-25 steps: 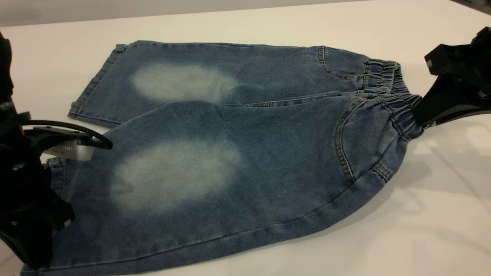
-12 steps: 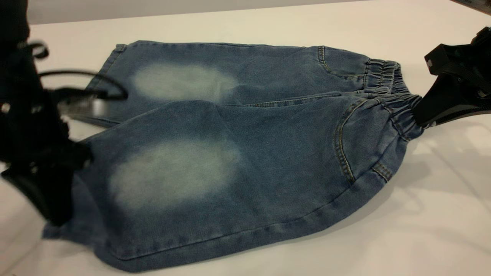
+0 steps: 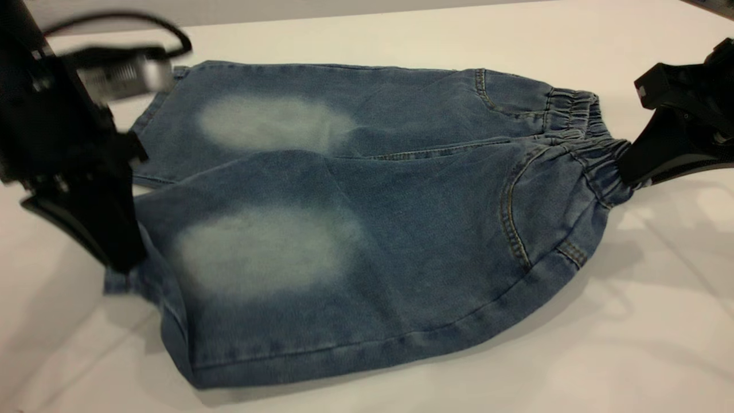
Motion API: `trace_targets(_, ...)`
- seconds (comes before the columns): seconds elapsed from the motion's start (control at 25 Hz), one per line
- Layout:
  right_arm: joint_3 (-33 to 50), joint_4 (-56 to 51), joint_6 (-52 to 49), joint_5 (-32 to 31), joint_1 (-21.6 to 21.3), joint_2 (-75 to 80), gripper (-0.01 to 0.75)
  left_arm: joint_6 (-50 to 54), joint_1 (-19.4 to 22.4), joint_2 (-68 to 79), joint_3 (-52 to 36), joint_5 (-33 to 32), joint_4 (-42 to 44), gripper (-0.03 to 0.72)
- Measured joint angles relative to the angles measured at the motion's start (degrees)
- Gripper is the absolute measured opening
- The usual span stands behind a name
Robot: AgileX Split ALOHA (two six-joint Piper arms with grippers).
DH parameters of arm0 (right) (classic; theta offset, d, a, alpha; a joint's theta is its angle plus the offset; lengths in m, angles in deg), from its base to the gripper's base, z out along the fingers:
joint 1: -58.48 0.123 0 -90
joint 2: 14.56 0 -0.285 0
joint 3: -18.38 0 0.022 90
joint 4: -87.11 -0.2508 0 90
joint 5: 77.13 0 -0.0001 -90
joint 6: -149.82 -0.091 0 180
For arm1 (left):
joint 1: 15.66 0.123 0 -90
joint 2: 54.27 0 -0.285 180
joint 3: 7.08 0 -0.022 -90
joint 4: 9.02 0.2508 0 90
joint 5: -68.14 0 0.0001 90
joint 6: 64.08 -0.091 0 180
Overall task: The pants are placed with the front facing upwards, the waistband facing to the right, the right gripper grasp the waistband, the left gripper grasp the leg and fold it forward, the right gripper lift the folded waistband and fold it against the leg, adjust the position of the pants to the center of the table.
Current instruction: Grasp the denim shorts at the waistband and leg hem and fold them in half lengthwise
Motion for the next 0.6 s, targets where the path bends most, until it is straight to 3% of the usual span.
trace_targets(0.6, 0.0, -0.07, -0.22, -1.85, 0.0, -11.98, 0.029, -0.22, 0.0, -11.15, 0.06, 1.05, -1.35, 0.041)
